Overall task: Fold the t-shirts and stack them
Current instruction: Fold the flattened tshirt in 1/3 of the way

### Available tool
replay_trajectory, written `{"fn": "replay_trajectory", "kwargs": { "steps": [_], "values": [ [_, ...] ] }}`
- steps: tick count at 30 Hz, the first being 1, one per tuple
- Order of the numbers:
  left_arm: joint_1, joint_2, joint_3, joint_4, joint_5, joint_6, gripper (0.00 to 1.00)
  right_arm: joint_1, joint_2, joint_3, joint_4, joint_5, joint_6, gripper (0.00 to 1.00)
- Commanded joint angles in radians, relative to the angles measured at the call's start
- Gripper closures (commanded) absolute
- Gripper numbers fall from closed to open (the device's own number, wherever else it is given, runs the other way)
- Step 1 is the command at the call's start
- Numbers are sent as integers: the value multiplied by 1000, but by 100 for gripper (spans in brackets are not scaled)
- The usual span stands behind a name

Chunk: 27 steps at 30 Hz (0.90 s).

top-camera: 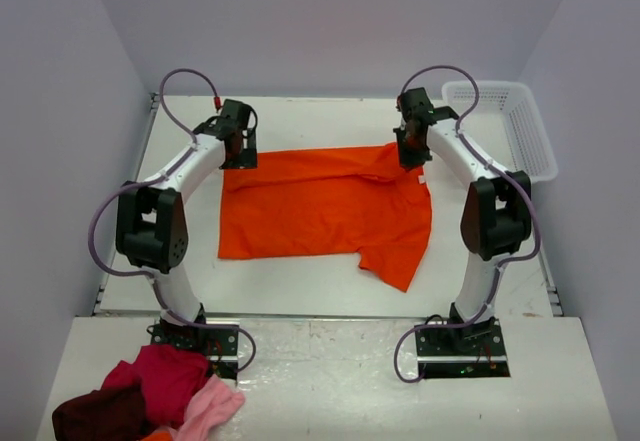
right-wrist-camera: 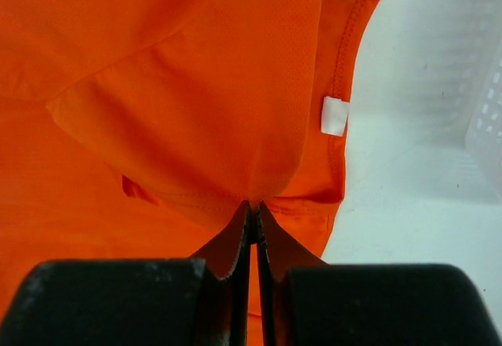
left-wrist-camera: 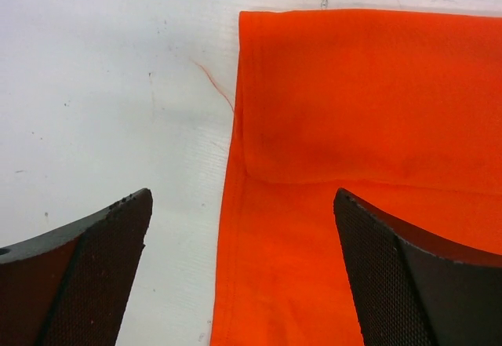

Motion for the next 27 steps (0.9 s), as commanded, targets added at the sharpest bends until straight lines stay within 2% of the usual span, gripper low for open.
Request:
{"fn": "replay_trajectory", "kwargs": {
  "steps": [1,2,4,5,9,11,12,13,14,15,16,17,20,22,25,27],
  "values": [
    [2,-47,14,5,-16,-9,2,4,-89,-55,7,23,28,96],
    [2,-44,19,8,-9,-2,2,4,-92,-66,14,6,34,75],
    [2,-36,34,2,-5,9,1,4,-104,-103,28,-2,52,5],
    [2,-33,59,-3,2,12,1,10,-115,-117,39,6,60,1],
    [2,-35,94,2,28,9,2,24,-160,-128,74,87,78,1],
    [-1,-29,96,26,42,12,3,23,-164,-108,88,70,69,1],
    [-1,-19,99,31,71,20,7,23,-154,-59,79,70,75,8],
    [0,-6,112,32,88,24,11,23,-134,-27,65,54,80,36],
    [0,34,125,25,125,26,27,21,-97,3,60,25,82,64],
    [0,54,137,19,146,21,45,21,-79,48,63,0,98,100],
    [3,73,145,22,168,20,66,23,-60,70,64,-37,100,100],
    [7,109,151,23,210,17,100,23,-21,93,57,-84,97,100],
    [19,157,175,34,301,-2,100,24,30,153,60,-137,109,100],
    [26,175,210,25,291,-8,100,24,34,150,60,-193,111,100],
    [39,221,269,-21,257,5,100,24,-9,48,151,-262,117,100],
    [45,232,277,-24,249,11,100,23,0,46,146,-252,123,100]
  ]
}}
